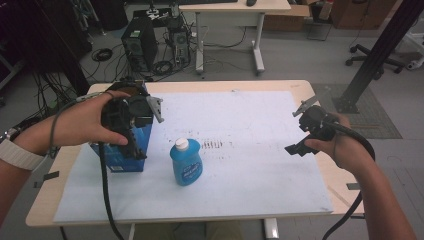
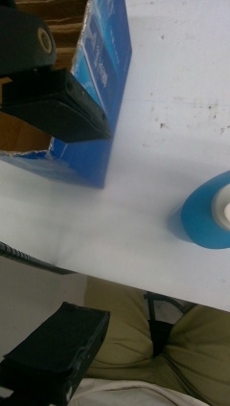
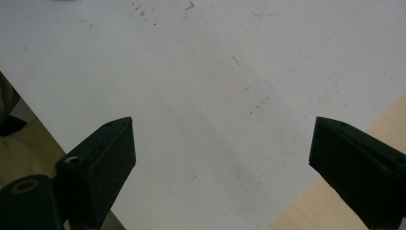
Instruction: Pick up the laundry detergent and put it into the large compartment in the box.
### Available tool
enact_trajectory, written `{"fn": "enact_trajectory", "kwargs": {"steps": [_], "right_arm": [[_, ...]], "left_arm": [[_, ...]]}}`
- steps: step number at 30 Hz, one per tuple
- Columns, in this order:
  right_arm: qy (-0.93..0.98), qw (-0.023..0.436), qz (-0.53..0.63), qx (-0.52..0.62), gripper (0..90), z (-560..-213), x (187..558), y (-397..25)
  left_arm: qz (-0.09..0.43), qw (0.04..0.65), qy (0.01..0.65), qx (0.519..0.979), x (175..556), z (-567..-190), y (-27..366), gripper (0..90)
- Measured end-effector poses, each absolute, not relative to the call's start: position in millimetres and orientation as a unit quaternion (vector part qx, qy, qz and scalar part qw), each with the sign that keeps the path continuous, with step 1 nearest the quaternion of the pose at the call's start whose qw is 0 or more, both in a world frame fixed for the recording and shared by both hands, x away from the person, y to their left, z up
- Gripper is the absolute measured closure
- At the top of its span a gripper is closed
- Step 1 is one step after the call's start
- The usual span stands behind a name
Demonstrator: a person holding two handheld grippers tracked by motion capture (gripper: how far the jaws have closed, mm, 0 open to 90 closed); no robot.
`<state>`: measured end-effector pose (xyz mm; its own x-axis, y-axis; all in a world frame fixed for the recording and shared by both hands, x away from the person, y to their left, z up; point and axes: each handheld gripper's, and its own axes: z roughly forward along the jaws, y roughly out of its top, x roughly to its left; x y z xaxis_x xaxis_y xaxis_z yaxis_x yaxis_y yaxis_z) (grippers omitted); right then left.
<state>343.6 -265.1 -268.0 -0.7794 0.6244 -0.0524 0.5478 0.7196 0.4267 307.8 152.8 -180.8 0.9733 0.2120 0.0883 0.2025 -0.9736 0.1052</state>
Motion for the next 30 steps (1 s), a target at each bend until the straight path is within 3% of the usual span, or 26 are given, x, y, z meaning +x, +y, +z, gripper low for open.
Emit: {"fn": "enact_trajectory", "kwargs": {"steps": [4, 11, 30], "right_arm": [[0.922, 0.097, 0.199, 0.317, 8.8, -267.7, 343.3, -264.5], [0.922, 0.095, 0.200, 0.317, 8.8, -270.0, 341.9, -265.0], [0.924, 0.098, 0.199, 0.312, 10.1, -270.5, 342.5, -265.9]], "left_arm": [[0.048, 0.049, 0.105, 0.992, 307.0, -178.0, 152.6, 12.9], [0.050, 0.060, 0.140, 0.987, 308.1, -175.4, 151.1, 4.2], [0.055, 0.055, 0.195, 0.978, 307.0, -159.7, 145.3, 7.2]]}}
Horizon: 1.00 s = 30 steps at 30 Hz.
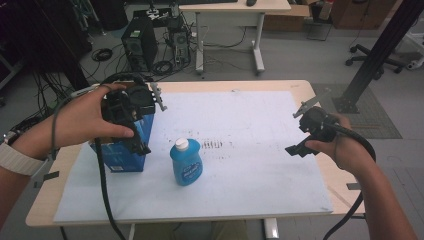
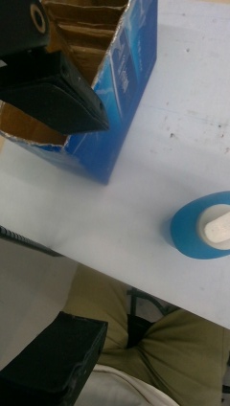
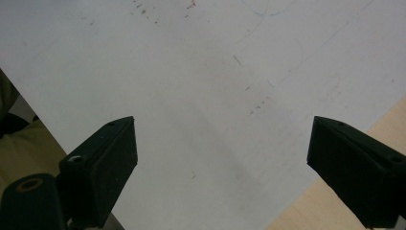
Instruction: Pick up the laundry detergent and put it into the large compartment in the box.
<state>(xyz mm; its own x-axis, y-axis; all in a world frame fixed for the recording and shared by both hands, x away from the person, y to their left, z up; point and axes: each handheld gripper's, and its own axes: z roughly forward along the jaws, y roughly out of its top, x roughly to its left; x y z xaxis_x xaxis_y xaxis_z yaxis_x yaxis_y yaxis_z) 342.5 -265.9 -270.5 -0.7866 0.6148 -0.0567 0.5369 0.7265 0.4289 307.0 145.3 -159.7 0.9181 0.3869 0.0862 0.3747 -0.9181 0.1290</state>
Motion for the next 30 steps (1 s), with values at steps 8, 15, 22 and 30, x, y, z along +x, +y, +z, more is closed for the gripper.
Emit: {"fn": "enact_trajectory", "kwargs": {"steps": [8, 15, 22, 30], "right_arm": [[0.926, 0.095, 0.197, 0.308, 10.1, -271.3, 342.8, -263.3], [0.927, 0.094, 0.197, 0.306, 10.1, -271.0, 343.5, -262.1], [0.927, 0.094, 0.197, 0.304, 10.1, -271.4, 344.5, -262.2], [0.926, 0.096, 0.200, 0.305, 10.1, -270.7, 344.1, -262.6]], "left_arm": [[0.056, 0.061, 0.225, 0.971, 307.5, -154.8, 143.5, 6.9], [0.057, 0.073, 0.264, 0.960, 310.7, -151.3, 143.1, 6.8], [0.058, 0.077, 0.285, 0.954, 311.9, -148.2, 140.4, 6.8], [0.060, 0.076, 0.298, 0.950, 310.7, -146.7, 134.1, 7.0]]}}
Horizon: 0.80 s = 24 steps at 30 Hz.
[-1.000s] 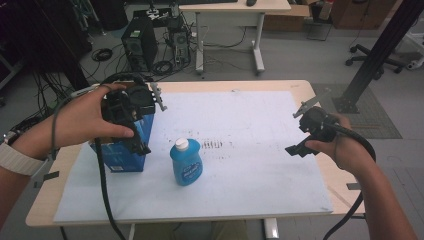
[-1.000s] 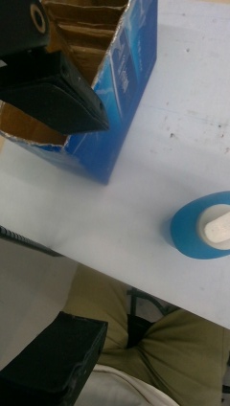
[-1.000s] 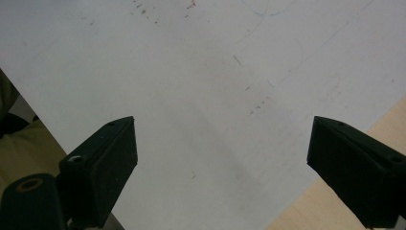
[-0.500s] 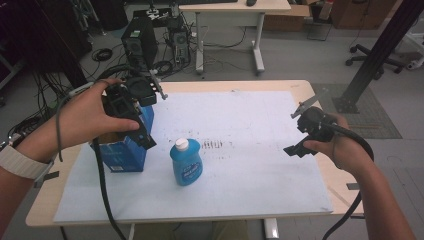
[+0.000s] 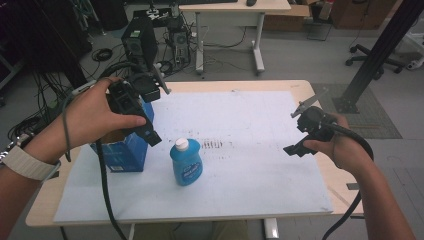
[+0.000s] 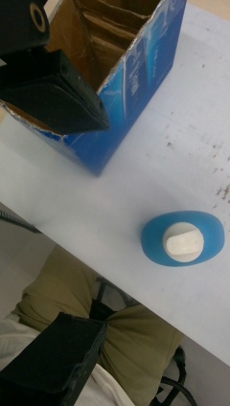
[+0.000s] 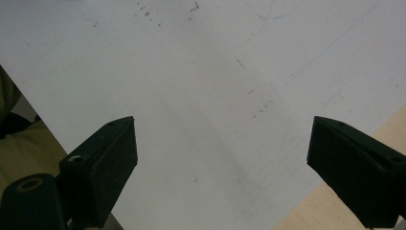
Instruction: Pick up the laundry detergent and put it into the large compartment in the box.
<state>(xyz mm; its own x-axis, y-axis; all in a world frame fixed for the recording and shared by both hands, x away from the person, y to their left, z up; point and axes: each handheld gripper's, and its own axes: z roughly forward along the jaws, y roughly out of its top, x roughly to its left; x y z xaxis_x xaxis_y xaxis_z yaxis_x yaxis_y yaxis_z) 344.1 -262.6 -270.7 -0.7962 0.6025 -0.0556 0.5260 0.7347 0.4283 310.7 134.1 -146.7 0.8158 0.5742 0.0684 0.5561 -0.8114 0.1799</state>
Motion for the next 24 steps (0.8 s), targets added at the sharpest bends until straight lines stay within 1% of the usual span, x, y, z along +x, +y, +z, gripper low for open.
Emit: {"fn": "enact_trajectory", "kwargs": {"steps": [15, 24], "right_arm": [[0.925, 0.097, 0.203, 0.306, 10.1, -270.1, 342.1, -264.2], [0.925, 0.096, 0.204, 0.307, 10.1, -271.4, 341.9, -265.3]], "left_arm": [[0.050, 0.089, 0.346, 0.933, 312.1, -147.4, 121.6, 6.4], [0.049, 0.079, 0.361, 0.928, 315.1, -151.1, 114.9, 6.4]]}}
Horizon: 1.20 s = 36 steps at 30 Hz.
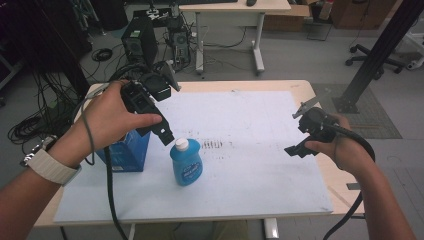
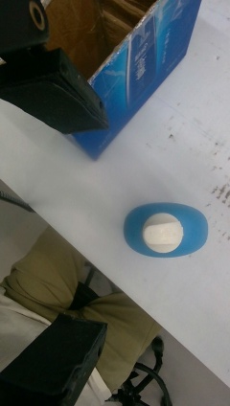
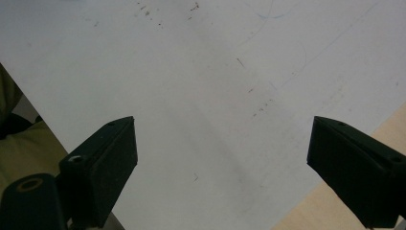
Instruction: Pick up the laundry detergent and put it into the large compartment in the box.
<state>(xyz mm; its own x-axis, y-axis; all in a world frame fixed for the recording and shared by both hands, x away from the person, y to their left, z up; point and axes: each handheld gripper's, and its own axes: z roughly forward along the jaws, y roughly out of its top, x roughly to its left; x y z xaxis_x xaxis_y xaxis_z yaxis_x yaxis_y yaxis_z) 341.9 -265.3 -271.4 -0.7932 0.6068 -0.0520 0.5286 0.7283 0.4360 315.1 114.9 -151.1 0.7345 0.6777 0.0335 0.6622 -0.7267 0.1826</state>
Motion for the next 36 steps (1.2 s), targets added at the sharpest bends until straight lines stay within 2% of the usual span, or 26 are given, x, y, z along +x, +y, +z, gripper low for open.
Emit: {"fn": "enact_trajectory", "kwargs": {"steps": [14, 36], "right_arm": [[0.925, 0.095, 0.205, 0.306, 10.1, -272.5, 343.6, -265.0], [0.924, 0.092, 0.205, 0.308, 10.1, -276.3, 343.8, -267.2]], "left_arm": [[0.045, 0.062, 0.379, 0.922, 322.3, -157.6, 101.8, 6.6], [0.018, 0.055, 0.354, 0.933, 331.5, -177.8, 86.2, 6.9]]}}
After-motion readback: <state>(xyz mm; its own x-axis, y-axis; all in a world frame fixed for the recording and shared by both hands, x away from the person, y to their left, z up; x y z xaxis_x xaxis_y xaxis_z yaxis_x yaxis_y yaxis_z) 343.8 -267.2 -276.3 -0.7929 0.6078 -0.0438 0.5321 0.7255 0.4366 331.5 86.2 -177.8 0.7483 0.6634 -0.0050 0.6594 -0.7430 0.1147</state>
